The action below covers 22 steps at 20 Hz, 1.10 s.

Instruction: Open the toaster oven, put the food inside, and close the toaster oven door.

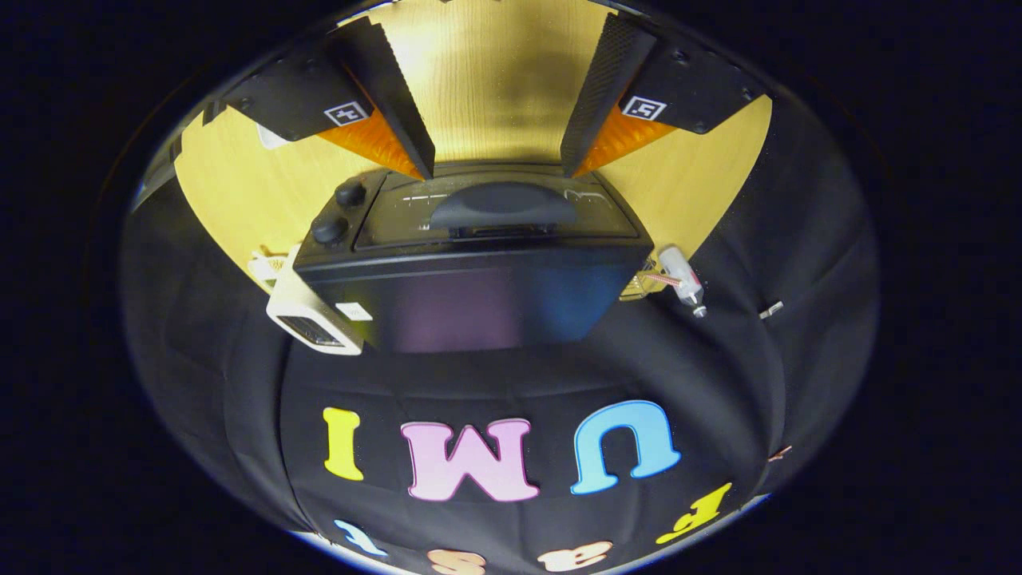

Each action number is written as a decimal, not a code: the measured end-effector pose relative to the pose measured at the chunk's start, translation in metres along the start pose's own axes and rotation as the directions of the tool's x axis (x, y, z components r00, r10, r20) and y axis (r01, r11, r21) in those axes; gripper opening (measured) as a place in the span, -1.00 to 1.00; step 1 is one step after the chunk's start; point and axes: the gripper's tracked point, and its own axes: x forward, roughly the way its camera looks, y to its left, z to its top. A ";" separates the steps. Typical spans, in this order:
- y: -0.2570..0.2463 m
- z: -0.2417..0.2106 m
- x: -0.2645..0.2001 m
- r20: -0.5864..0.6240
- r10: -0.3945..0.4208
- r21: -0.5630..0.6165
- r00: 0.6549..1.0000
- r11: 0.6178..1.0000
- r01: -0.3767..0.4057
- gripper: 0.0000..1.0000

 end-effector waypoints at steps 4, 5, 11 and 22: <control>0.000 0.030 -0.037 0.115 0.029 -0.064 0.993 0.998 -0.021 0.98; -0.002 0.038 -0.046 0.138 0.030 -0.071 0.990 0.997 -0.021 1.00; -0.030 0.119 -0.113 0.330 0.009 -0.068 0.944 0.998 0.014 0.99; -0.076 0.139 -0.176 0.424 -0.124 0.022 0.897 0.992 0.127 0.99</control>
